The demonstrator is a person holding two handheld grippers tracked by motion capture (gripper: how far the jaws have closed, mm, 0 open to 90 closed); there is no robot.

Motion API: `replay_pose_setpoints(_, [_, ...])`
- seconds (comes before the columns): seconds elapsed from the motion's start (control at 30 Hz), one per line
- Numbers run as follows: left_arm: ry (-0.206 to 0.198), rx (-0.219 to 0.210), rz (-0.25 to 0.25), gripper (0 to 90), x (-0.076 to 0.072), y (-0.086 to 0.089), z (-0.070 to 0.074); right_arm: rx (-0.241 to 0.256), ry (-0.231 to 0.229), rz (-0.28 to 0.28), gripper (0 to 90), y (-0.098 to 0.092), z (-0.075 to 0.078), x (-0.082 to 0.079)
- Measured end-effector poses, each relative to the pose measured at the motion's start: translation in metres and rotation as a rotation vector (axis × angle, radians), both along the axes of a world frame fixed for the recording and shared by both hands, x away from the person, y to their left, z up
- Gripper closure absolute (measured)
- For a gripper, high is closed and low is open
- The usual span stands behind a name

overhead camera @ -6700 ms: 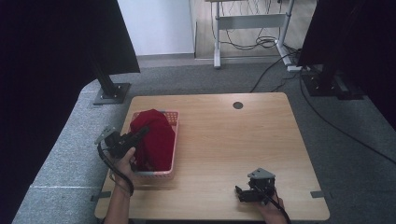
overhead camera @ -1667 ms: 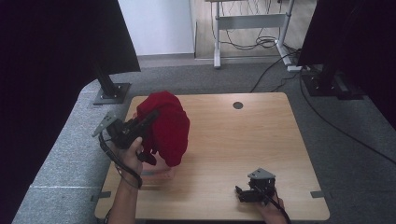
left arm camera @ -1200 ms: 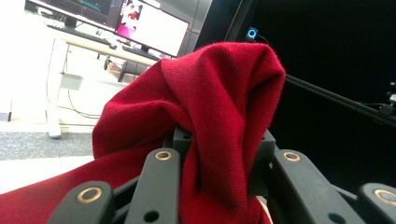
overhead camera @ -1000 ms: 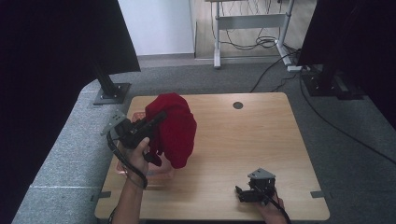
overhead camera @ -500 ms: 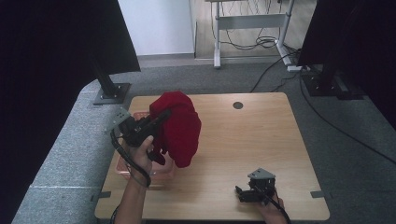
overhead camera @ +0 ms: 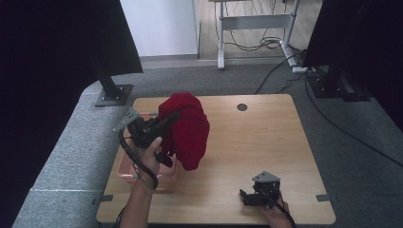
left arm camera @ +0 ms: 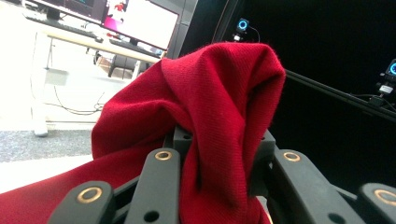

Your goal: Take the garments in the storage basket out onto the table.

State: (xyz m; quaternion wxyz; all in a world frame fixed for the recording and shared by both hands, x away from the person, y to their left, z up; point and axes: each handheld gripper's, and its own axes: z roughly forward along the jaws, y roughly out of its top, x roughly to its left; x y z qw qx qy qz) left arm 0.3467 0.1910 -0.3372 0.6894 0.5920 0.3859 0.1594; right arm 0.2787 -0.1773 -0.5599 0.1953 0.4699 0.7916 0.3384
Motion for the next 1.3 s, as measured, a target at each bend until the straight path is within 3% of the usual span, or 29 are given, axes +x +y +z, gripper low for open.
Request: replay_pose_setpoints(1.3, [0.023,0.005,-0.061,71.4,0.011,-0.045,0.001,0.001,0.0,-0.001,0.9,0.0,0.0,0.0])
